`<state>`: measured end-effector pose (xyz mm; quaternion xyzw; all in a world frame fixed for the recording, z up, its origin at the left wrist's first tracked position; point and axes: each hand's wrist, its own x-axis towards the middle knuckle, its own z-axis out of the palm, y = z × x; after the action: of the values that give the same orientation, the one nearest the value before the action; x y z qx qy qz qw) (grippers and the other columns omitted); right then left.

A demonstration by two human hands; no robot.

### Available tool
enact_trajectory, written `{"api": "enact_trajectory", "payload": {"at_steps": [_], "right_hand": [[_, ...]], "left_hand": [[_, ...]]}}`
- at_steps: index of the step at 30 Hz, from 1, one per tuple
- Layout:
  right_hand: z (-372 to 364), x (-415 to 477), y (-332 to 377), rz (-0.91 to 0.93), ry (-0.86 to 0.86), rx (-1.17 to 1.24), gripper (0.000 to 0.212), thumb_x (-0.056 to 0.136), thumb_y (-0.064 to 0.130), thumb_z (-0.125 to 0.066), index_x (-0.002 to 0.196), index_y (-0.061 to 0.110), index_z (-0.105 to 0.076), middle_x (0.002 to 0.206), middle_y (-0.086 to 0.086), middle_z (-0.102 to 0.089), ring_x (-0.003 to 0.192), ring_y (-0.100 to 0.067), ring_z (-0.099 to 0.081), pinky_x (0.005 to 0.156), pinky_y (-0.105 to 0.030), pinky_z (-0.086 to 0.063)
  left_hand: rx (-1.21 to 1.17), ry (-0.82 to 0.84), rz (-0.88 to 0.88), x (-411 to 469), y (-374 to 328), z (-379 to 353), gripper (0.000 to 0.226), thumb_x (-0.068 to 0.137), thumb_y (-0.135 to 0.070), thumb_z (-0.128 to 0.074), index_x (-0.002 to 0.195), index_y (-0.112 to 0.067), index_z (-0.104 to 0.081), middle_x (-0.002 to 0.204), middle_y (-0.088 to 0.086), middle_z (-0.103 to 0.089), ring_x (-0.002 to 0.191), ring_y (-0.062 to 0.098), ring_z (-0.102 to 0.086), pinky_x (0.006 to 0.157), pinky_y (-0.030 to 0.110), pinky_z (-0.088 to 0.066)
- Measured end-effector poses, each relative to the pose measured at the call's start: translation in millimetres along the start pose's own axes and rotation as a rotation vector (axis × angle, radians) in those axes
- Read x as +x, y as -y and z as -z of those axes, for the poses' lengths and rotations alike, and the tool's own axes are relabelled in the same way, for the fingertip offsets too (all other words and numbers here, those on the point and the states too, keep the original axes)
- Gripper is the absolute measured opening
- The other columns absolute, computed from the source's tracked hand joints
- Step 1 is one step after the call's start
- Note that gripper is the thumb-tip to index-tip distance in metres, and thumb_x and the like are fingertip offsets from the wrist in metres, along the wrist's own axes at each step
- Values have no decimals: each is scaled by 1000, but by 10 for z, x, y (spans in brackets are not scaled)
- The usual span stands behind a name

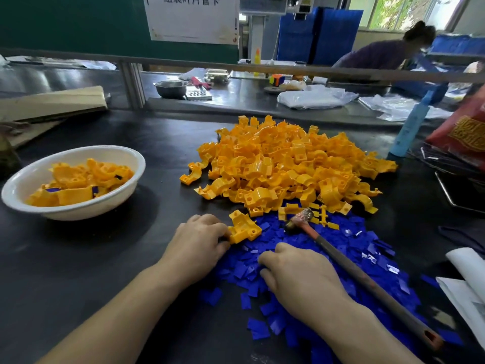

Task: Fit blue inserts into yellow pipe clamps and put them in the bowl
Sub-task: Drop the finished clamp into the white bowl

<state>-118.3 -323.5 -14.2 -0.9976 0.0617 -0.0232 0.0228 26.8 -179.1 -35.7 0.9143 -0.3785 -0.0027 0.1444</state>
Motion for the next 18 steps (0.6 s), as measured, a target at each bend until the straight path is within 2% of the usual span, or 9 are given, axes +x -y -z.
{"api": "enact_trajectory", "payload": {"at_steps": [4,7,10,12,14,16,18], "right_hand": [[-70,-42,-40,-14,-124,74,28,98,50,-32,109,35,-53,97,9,-51,74,-14,-55,59,-28,-48],[-84,-47,-75,-38,-207,113,29,97,51,-29,104,35,-52,96,11,-48,66,-8,-49,53,-21,-38],[-87,-61,-123,-56,-249,136,33,96,52,-26,104,36,-54,98,13,-50,68,-8,-52,54,-18,-40],[-80,-65,-142,-58,-270,166,33,95,52,-29,102,36,-57,99,14,-53,76,-9,-57,59,-18,-47],[-50,-56,-148,-60,-305,237,31,93,51,-37,95,33,-62,95,14,-57,79,-8,-58,63,-22,-50],[-21,-49,-155,-65,-338,330,25,90,48,-46,87,30,-62,87,13,-58,76,-7,-58,64,-26,-52],[-5,-48,-155,-69,-355,407,18,90,42,-54,82,27,-61,77,12,-58,72,-7,-58,62,-26,-50]], "left_hand": [[40,18,7,-26,-9,8,28,93,-49,-54,118,-38,-60,131,-12,-48,119,12,-44,98,32,-42],[50,67,45,-46,-62,1,44,83,-65,-54,116,-36,-58,130,-12,-45,118,13,-44,96,35,-43],[39,-28,53,-70,-132,-43,31,87,-58,-54,107,-35,-61,127,-12,-48,115,10,-46,95,34,-44],[-75,-115,64,-90,-157,-70,18,91,-46,-56,98,-31,-63,122,-14,-50,109,6,-47,91,30,-46],[-270,-174,125,-122,-180,-42,13,91,-39,-59,87,-28,-63,110,-17,-53,95,4,-52,79,25,-48],[-525,-204,255,-159,-190,22,15,90,-35,-62,79,-26,-63,92,-9,-61,77,13,-59,64,27,-49],[-810,-176,385,-202,-215,115,13,88,-31,-63,80,-23,-67,83,6,-68,75,29,-64,62,35,-49]]}}
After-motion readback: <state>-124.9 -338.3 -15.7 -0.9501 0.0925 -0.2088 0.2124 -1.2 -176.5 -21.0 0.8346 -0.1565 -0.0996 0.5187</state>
